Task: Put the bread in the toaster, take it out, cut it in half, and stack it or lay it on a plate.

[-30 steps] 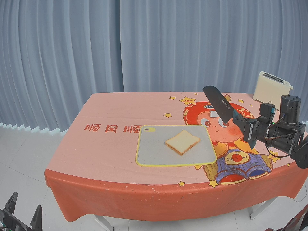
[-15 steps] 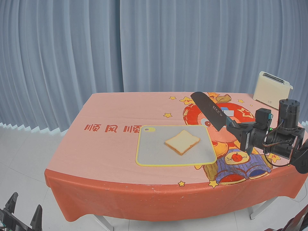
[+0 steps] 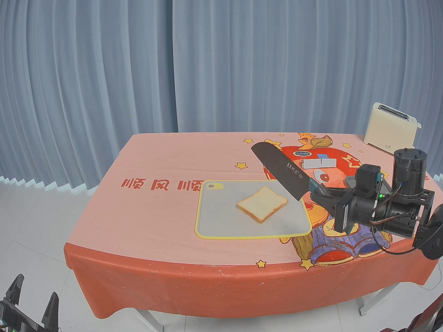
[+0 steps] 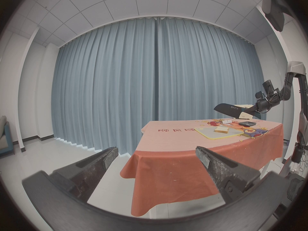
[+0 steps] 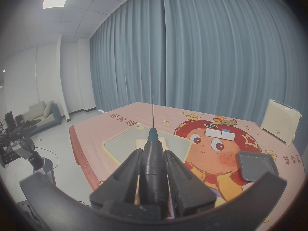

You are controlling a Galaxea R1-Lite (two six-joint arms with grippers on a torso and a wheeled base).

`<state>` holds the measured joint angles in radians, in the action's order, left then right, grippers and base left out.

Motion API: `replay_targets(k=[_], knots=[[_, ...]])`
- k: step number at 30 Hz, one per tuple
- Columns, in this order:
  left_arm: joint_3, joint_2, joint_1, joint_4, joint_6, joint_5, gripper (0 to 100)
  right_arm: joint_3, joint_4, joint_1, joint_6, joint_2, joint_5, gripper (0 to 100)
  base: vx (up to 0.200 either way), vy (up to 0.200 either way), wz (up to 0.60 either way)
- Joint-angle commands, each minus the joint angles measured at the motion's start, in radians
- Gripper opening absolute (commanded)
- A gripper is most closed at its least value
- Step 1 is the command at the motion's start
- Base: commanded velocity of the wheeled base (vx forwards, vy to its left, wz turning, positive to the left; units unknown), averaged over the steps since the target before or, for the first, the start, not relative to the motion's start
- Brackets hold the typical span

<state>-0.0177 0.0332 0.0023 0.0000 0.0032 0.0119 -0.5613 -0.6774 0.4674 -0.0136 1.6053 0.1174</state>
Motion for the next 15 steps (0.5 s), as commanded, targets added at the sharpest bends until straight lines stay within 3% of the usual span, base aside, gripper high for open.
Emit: replay_targets(k=[1,9,10,15], knots=[[0.018,0.001,0.001,-0.009,0.000,-0.001,100,0.018,-0.001,0.022,-0.002,0.005,-0.002,0,0.000,0.000,0.00],[0.018,0.001,0.001,-0.009,-0.009,-0.003,100,0.021,-0.002,0.019,-0.003,0.030,-0.007,0,0.000,0.000,0.00],[0.018,0.001,0.001,-0.009,-0.009,-0.003,0,0.023,-0.002,0.020,-0.003,0.030,-0.007,0,0.000,0.000,0.00],[0.018,0.001,0.001,-0.009,-0.009,-0.003,0,0.034,-0.002,0.023,-0.005,0.042,-0.009,0,0.000,0.000,0.00]])
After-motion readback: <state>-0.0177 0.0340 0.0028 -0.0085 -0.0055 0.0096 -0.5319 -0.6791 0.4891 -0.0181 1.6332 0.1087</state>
